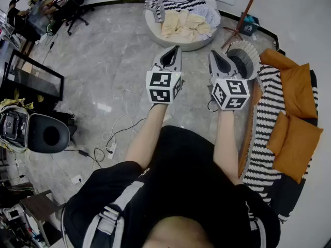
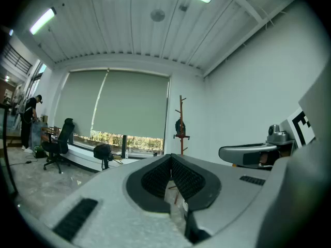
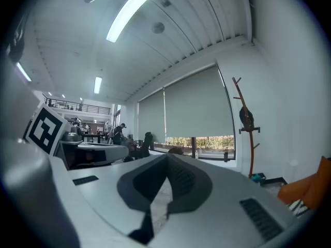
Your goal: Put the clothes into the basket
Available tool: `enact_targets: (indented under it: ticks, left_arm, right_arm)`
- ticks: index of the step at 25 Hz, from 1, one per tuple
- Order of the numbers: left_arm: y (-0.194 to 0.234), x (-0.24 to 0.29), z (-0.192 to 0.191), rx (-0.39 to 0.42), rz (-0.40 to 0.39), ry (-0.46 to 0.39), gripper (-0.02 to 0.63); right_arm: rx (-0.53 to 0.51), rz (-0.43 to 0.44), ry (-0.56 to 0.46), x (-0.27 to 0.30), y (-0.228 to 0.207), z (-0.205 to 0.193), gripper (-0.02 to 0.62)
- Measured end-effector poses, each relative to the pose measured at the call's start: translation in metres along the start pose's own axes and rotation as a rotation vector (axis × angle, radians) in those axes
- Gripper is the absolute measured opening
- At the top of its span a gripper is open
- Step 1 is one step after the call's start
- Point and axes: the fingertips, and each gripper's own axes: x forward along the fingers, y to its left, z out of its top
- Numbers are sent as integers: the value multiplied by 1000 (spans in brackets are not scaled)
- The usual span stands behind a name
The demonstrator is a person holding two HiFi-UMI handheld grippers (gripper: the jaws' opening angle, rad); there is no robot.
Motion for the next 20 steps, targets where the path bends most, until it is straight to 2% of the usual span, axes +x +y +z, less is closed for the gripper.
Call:
enact_targets:
  ticks: [7,13,20]
  left_arm:
    - [-4,9,1,-1,-3,-10,6]
    - [10,19,3,-19,25,-12,6]
    - [28,47,11,-40,33,-33,6]
  right_arm:
    - [12,-44,-37,-1,-21,5,12]
    - [56,-70,-62,-1,-51,8,13]
    - [46,-90,-75,8,-76,14,14]
